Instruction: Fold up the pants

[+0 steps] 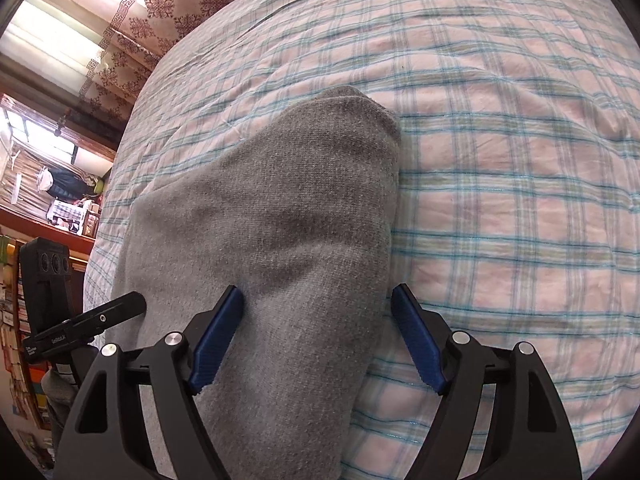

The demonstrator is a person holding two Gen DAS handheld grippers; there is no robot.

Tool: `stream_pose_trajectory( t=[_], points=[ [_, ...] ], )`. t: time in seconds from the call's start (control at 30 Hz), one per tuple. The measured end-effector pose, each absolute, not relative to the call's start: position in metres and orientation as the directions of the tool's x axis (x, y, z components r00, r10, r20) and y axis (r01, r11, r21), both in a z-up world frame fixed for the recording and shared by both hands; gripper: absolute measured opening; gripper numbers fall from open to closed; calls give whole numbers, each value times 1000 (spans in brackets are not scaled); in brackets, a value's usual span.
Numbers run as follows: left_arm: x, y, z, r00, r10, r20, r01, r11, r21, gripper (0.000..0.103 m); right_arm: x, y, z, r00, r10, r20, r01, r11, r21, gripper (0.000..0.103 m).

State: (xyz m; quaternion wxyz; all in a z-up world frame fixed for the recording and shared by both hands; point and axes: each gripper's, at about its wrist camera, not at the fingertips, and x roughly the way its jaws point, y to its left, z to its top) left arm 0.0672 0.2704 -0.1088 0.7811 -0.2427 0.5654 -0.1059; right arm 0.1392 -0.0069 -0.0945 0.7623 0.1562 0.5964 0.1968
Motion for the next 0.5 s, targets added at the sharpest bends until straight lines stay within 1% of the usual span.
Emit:
stream_pose_trajectory(
  t=[0.07,0.1,0.27,0.37,0.4,0.43,0.47,0.5],
  points=[
    [66,270,-107,339,-459,-821,-98,851,-516,84,139,-12,-97,204,515,-833,-108,857,503,78],
    [65,271,-106,337,-486,-807,-90,836,-541,74,139,-13,-98,202,523,-828,-107,852,513,78],
    [67,270,-112,331,-541,-773,-103,794,-599,69,136,-17,-100,201,555,-807,-120,832,542,79],
    [65,271,-114,331,-570,-752,-107,769,-630,62,133,-16,-99,212,553,-806,-134,833,536,79],
    [62,272,-114,331,-576,-748,-106,765,-636,61,132,-13,-98,211,556,-804,-146,831,537,78],
    [62,271,-114,332,-581,-743,-108,759,-642,59,132,-7,-99,202,568,-798,-161,823,545,70],
    [61,272,-114,333,-587,-738,-110,753,-649,56,132,-4,-99,186,582,-791,-167,812,559,65],
    [61,271,-113,335,-593,-732,-112,746,-656,55,132,-3,-99,190,581,-791,-166,813,558,62]
  ],
)
